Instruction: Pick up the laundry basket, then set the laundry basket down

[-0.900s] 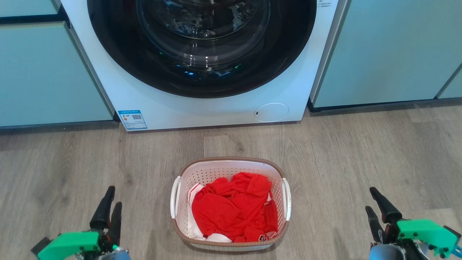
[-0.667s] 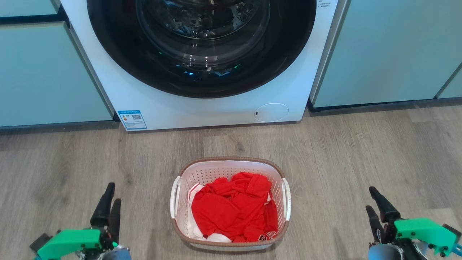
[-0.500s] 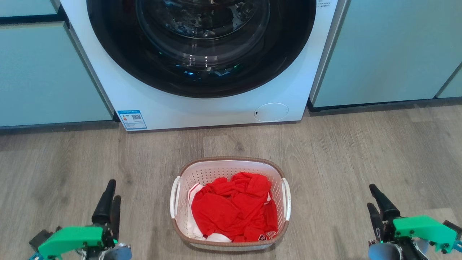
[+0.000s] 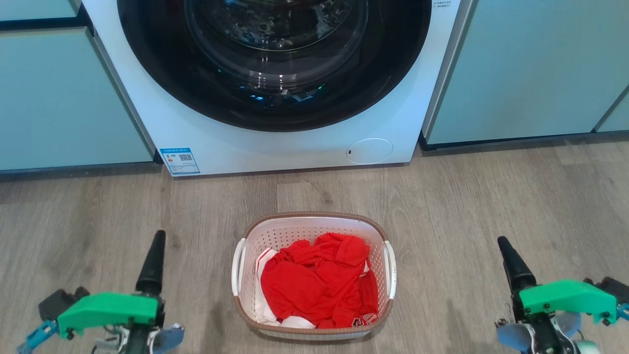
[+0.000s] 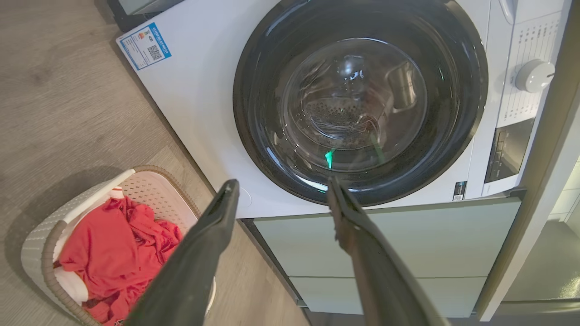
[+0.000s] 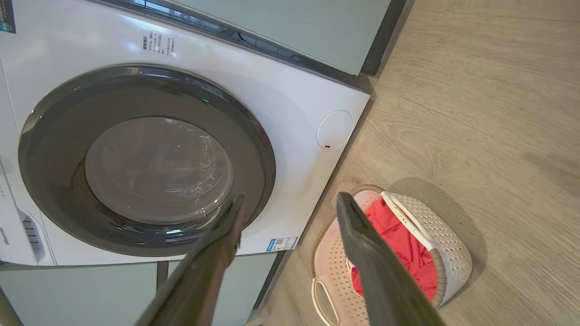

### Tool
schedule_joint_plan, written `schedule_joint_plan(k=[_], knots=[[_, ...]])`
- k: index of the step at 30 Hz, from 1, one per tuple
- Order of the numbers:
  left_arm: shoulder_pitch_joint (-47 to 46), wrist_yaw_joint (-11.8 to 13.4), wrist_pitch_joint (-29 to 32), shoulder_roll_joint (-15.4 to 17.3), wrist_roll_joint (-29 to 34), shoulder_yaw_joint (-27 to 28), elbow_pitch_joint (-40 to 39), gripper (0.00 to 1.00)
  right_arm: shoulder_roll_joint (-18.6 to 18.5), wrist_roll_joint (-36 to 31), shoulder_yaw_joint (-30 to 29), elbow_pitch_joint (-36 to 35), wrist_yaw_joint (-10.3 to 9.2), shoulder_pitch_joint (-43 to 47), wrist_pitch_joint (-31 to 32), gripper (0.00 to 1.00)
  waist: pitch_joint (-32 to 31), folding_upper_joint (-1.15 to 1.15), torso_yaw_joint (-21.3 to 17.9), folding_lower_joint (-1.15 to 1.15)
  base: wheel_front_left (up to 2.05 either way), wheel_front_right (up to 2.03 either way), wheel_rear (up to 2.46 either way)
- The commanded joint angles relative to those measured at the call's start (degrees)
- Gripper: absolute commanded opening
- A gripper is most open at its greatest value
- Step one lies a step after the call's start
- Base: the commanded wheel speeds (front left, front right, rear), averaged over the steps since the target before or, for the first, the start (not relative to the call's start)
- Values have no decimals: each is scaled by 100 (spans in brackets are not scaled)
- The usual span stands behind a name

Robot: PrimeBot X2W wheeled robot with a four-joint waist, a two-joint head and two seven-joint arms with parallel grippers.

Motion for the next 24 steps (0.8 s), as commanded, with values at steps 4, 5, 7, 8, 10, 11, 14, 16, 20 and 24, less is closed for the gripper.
schedule_joint_plan(k=[4, 5, 7, 8, 10, 11, 14, 16, 20, 24], knots=[[-298, 86, -116, 64, 535, -59, -352, 100, -52, -454, 129, -313, 9, -323, -122, 100, 7, 0, 0, 0, 0, 0, 0], [-298, 92, -133, 65, 684, -82, -372, 100, -53, -534, 146, -332, 9, -325, -139, 100, 8, 0, 0, 0, 0, 0, 0], [-295, 116, -167, 67, 957, -132, -411, 100, -55, -690, 177, -368, 10, -329, -172, 100, 11, 0, 1, 0, 0, 0, 0], [-291, 141, -184, 68, 1059, -152, -430, 100, -55, -765, 192, -385, 10, -331, -189, 100, 13, 0, 1, 0, 0, 0, 0], [-282, 177, -218, 69, 1280, -191, -459, 100, -57, -916, 222, -416, 10, -336, -223, 100, 15, 0, 0, 0, 0, 0, 0], [-277, 193, -235, 70, 1384, -208, -472, 100, -58, -987, 237, -432, 10, -338, -239, 100, 16, 0, 0, 0, 0, 0, 0], [-257, 251, -303, 75, 1788, -264, -529, 100, -60, -1276, 303, -489, 11, -341, -307, 100, 16, 0, -3, 0, 0, 0, 0], [-241, 285, -336, 87, 1974, -289, -559, 100, -62, -1429, 341, -512, 12, -341, -340, 100, 15, 0, -5, 0, 0, 0, 0], [-220, 348, -387, 117, 2243, -329, -599, 100, -64, -1661, 395, -543, 12, -339, -390, 100, 12, 0, -7, 0, 0, 0, 0], [-190, 435, -455, 162, 2566, -388, -651, 100, -67, -1964, 463, -586, 13, -341, -457, 100, 9, 0, -11, 0, 0, 0, 0]])
